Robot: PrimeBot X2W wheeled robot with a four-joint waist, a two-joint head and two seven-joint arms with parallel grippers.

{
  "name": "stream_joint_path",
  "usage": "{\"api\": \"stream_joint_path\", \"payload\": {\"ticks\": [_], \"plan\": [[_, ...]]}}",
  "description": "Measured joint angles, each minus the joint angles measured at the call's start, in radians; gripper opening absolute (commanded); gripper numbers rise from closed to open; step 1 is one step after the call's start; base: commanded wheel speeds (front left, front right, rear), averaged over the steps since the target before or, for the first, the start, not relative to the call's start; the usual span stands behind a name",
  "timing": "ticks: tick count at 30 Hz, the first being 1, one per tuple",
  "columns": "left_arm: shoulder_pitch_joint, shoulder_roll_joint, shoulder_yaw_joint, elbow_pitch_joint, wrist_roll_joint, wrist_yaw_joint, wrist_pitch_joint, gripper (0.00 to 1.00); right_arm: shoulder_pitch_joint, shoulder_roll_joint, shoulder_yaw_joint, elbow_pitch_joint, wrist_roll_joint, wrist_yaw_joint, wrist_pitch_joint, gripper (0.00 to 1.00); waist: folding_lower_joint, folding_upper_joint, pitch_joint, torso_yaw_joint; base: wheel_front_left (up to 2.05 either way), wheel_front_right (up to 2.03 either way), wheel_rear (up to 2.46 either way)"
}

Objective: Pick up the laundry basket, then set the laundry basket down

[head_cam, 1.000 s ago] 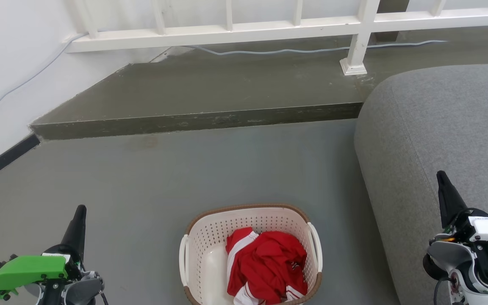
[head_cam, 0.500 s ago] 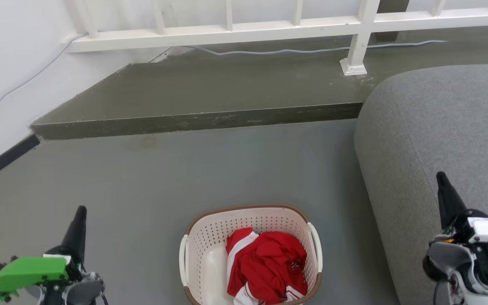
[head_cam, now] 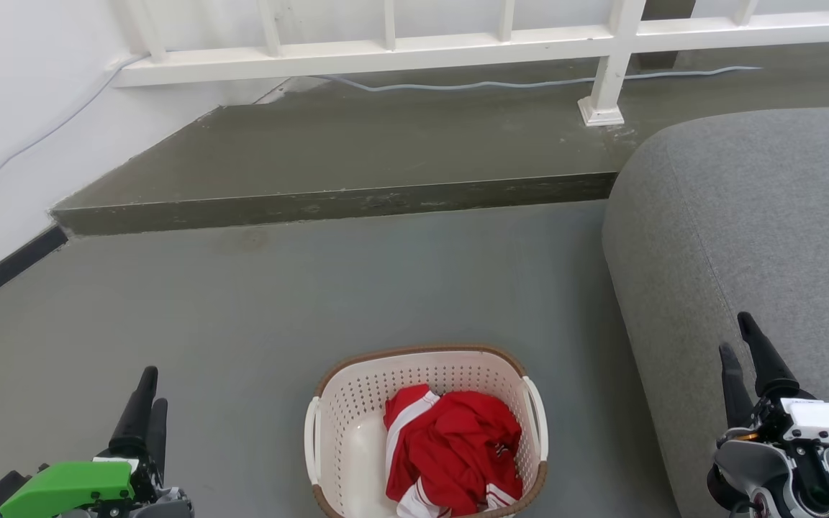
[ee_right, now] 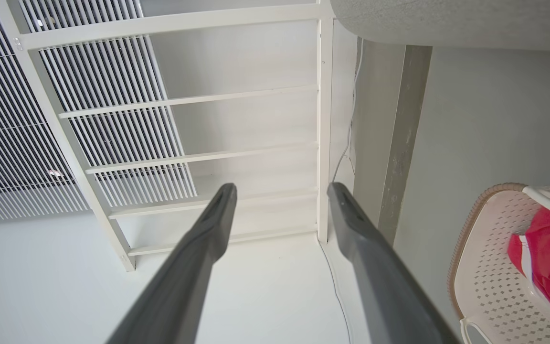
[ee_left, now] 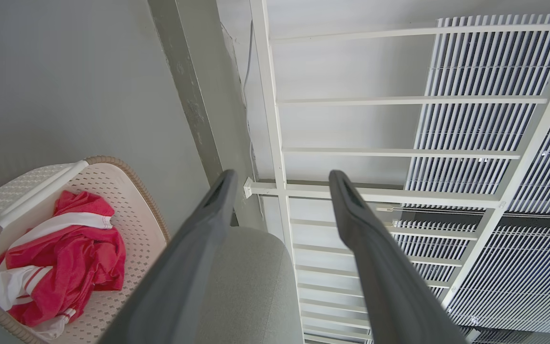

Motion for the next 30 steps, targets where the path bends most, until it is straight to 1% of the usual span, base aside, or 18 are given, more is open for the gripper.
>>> {"api": "stream_joint_path", "payload": {"ticks": [8,15,21,26,30], "plan": [[-0.003,0.002,-0.018,-0.024,0.026,0.0,-0.034,1.0,-0.002,-0.002,0.003,-0.035,-0.003,0.0,-0.01,1.0,0.0,0.0,0.005,0.001,0.0,0.0,0.0],[-0.004,0.006,-0.044,-0.041,0.09,0.0,-0.06,1.0,-0.006,-0.014,0.024,-0.07,-0.035,0.0,-0.023,1.0,0.0,0.0,0.009,0.001,0.0,0.0,0.0],[-0.004,0.021,-0.065,-0.046,0.172,0.0,-0.083,1.0,-0.006,-0.03,0.055,-0.103,-0.086,0.0,-0.043,1.0,0.0,0.0,0.012,0.001,0.0,0.0,0.0],[-0.01,0.029,-0.061,-0.064,0.268,0.0,-0.1,1.0,-0.01,-0.072,0.092,-0.125,-0.165,0.0,-0.068,1.0,0.0,0.0,0.014,0.001,0.0,0.0,0.0],[-0.022,0.032,-0.064,-0.077,0.353,0.0,-0.114,1.0,-0.013,-0.091,0.128,-0.136,-0.221,0.001,-0.098,1.0,0.0,0.0,0.015,0.003,0.0,0.0,0.0]]}}
